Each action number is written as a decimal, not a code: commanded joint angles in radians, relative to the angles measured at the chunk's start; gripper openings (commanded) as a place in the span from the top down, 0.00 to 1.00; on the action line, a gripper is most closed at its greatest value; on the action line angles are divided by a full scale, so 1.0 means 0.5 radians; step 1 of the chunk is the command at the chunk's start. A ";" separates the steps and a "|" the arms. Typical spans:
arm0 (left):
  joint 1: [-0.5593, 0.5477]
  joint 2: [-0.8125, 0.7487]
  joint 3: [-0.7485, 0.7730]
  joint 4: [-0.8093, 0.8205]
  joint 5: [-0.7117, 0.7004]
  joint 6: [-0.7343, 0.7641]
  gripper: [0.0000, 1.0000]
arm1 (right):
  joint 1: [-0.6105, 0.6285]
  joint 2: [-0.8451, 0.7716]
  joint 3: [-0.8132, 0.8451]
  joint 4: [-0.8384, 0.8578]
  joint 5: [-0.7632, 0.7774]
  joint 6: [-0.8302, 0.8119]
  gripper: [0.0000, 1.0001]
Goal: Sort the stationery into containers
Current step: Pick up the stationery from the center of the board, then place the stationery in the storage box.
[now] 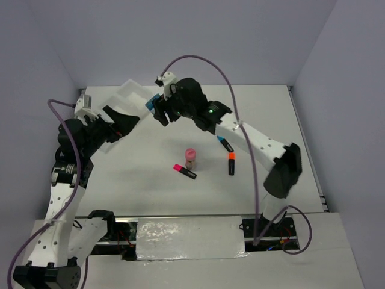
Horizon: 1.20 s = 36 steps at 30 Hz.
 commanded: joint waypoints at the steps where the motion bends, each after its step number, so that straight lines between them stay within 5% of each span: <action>1: -0.217 -0.001 0.167 0.292 0.013 -0.283 0.01 | 0.108 -0.396 -0.229 0.294 -0.101 0.033 0.83; 9: -0.589 0.049 0.171 0.448 -0.021 -0.418 0.01 | 0.342 -0.924 -0.613 0.442 -0.089 0.048 0.87; 21: -0.708 0.073 0.287 0.378 0.176 -0.308 0.01 | 0.547 -1.019 -0.623 0.246 0.181 -0.065 0.87; 36: -0.708 0.046 0.379 0.083 0.332 -0.170 0.13 | 0.590 -1.096 -0.733 0.282 0.421 -0.295 0.87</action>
